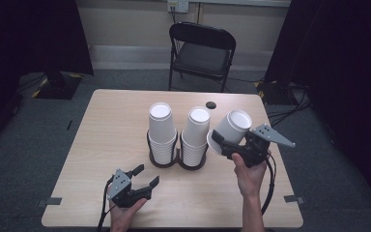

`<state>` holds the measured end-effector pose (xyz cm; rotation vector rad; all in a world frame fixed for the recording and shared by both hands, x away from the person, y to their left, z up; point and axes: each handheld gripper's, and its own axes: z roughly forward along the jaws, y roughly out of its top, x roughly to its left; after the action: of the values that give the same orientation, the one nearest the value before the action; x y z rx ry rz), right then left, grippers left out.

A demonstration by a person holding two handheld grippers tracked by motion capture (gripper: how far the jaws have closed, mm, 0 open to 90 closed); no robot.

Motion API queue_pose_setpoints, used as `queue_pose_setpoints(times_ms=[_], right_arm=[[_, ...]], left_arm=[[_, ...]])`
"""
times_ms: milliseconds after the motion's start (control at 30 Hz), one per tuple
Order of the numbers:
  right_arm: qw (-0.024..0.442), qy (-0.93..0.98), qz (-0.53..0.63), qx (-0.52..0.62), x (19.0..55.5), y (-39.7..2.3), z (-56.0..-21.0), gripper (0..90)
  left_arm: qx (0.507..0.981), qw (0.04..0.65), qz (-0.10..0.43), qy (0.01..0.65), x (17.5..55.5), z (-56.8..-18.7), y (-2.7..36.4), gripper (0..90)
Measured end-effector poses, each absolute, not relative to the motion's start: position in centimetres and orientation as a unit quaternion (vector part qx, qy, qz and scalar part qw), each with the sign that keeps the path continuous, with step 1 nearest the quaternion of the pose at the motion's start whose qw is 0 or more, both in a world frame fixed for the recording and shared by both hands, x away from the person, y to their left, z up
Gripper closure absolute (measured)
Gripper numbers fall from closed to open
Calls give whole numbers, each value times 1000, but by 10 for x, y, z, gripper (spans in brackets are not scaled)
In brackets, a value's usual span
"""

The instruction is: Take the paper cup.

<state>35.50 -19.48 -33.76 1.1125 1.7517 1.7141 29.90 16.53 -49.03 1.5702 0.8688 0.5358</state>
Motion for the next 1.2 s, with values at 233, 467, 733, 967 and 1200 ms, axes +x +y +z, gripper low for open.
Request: queue_pose_setpoints(times_ms=[233,467,733,967,1200], right_arm=[[204,640,619,407,346,-192,-353,154],[176,641,622,413,335,-185,-378,153],[135,641,628,420,325,-172,-408,153],[84,625,646,430,322,-171,-426,154],[17,602,668,438,321,-161,-443,155]], left_arm=[[685,587,241,358,298,-487,159,250],[691,595,237,335,298,-485,154,274],[702,598,233,308,297,-480,147,293],[702,611,223,289,297,-479,142,335],[708,627,187,265,304,-480,136,360]])
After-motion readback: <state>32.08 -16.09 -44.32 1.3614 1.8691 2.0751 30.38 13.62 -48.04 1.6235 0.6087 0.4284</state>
